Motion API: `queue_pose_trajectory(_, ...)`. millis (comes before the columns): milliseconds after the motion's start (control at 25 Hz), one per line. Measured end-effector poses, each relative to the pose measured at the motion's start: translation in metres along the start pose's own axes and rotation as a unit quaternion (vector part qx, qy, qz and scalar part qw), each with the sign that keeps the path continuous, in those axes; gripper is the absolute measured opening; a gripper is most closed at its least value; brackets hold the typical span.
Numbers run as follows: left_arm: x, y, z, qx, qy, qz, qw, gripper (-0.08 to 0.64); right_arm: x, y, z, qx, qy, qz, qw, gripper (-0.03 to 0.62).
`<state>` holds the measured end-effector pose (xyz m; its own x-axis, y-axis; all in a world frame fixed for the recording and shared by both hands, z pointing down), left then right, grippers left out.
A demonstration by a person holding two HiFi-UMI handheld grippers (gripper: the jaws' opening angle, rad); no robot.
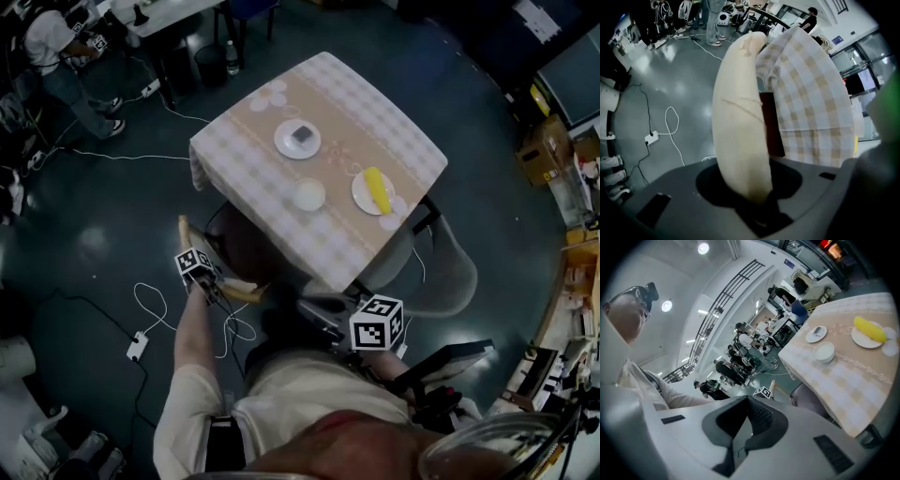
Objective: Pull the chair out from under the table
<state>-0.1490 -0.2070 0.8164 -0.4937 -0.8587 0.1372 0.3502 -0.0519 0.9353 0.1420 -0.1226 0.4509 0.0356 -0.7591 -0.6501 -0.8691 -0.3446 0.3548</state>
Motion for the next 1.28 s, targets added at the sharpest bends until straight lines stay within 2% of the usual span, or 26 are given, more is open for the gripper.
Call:
queue_pose_trajectory(200,-0.003,-0.01,0.015,0.012,-0.026,-0.007,0.9996,0.149,0.015,0.02,-0.019,0.058,0.006,0.01,0.998,0.008)
queue_pose_trajectory(480,-0.014,-0.01,0.02,0.019,-0.046,-0.01,0.9987,0.144,0.031,0.028,-0.049,0.09,0.003,0.036,0.995,0.008)
queue_pose_trajectory(800,-0.017,-0.008,0.02,0.011,-0.048,-0.011,0.9987,0.143,0.033,0.037,-0.042,0.079,-0.001,0.029,0.996,0.008)
queue_pose_trajectory(1000,-0.021,-0.009,0.025,0.006,-0.041,-0.001,0.9991,0.144,0.02,0.046,-0.015,0.072,-0.001,0.028,0.997,0.008)
queue_pose_trajectory(1280,-0.006,-0.019,0.024,0.001,-0.034,0.001,0.9994,0.144,0.027,0.05,-0.001,0.068,-0.021,0.019,0.997,0.009)
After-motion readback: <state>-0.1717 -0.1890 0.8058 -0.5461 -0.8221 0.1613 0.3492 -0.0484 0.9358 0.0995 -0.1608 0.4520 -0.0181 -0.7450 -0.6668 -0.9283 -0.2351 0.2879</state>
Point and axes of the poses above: the fingertips, and each gripper's own axes: y forward along the fingers, z to its left, x out of its top, the point moved 4 cm from there along -y, backward along the fingers, and after that the axes turned 8 degrees about -y, right-handed, at the moved point
